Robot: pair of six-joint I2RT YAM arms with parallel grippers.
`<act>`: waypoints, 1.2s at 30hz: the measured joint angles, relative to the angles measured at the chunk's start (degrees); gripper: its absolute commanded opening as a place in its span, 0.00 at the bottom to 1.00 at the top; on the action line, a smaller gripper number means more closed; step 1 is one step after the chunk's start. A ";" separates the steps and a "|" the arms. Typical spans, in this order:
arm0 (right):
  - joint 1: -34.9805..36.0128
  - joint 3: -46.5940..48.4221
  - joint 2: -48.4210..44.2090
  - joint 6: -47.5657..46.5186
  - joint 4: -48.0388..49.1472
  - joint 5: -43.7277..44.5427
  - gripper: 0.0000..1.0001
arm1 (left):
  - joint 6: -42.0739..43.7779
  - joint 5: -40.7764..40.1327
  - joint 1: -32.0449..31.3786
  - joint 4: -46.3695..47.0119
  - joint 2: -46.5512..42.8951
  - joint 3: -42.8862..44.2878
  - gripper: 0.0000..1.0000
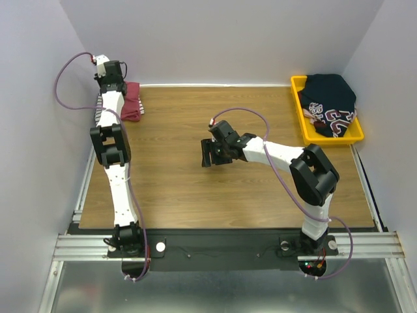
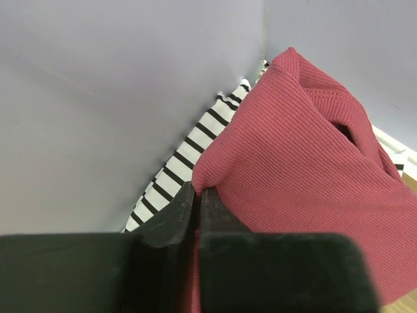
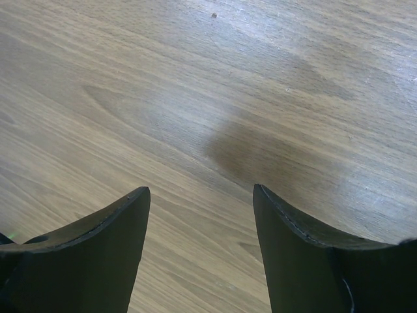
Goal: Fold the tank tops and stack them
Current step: Neatly place the folded tank top to the corner
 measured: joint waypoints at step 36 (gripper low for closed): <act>-1.49 -12.33 -28.50 3.56 0.11 13.75 1.00 | -14.03 3.80 -48.46 2.40 -62.75 -57.68 0.82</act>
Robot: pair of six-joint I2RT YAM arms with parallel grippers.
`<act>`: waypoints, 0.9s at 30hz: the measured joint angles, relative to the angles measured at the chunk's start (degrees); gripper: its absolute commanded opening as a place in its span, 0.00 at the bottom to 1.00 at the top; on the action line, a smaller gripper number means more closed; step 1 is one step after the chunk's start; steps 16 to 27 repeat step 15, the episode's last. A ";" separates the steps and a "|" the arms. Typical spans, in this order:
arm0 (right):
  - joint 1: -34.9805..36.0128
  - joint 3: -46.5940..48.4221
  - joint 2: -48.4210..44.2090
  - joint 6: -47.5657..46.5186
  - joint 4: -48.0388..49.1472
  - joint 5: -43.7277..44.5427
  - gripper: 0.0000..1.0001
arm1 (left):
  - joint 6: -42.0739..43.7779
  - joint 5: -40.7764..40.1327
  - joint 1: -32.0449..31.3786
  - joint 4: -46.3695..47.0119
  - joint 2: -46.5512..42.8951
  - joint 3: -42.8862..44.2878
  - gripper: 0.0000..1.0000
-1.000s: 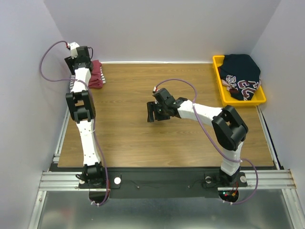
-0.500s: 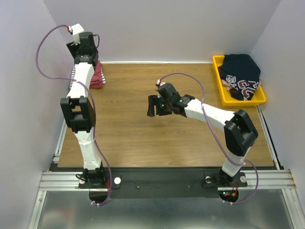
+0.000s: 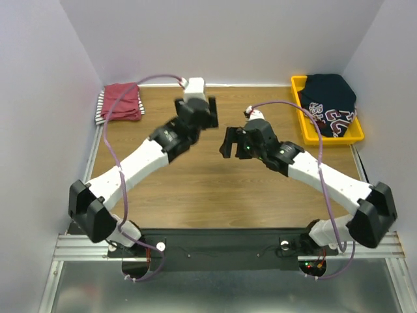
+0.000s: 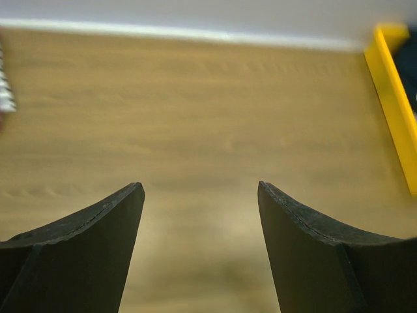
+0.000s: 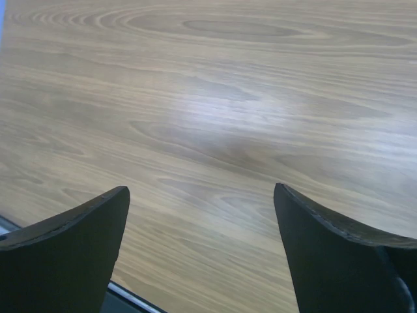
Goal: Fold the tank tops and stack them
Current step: Neatly place the folded tank top to the corner
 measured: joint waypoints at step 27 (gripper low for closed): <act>-0.02 -15.30 -19.34 2.62 -1.03 10.69 1.00 | -7.61 3.96 -16.02 -2.21 -13.90 -20.20 0.82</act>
